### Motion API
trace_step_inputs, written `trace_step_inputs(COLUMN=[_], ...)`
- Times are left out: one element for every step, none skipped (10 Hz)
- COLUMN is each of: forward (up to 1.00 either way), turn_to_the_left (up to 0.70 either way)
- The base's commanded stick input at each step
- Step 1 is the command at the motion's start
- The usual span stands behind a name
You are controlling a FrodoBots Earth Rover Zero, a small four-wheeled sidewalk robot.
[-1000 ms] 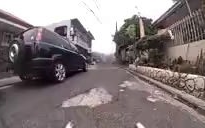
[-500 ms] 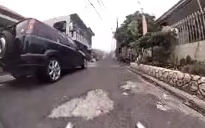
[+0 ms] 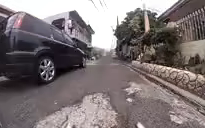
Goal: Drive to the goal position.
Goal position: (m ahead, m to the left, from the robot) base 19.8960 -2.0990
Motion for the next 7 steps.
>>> trace_step_inputs(forward=[0.70, 0.70, 0.70, 0.70, 0.70, 0.70, 0.70], turn_to_the_left=[0.00, 0.00, 0.00, 0.00, 0.00, 0.00, 0.00])
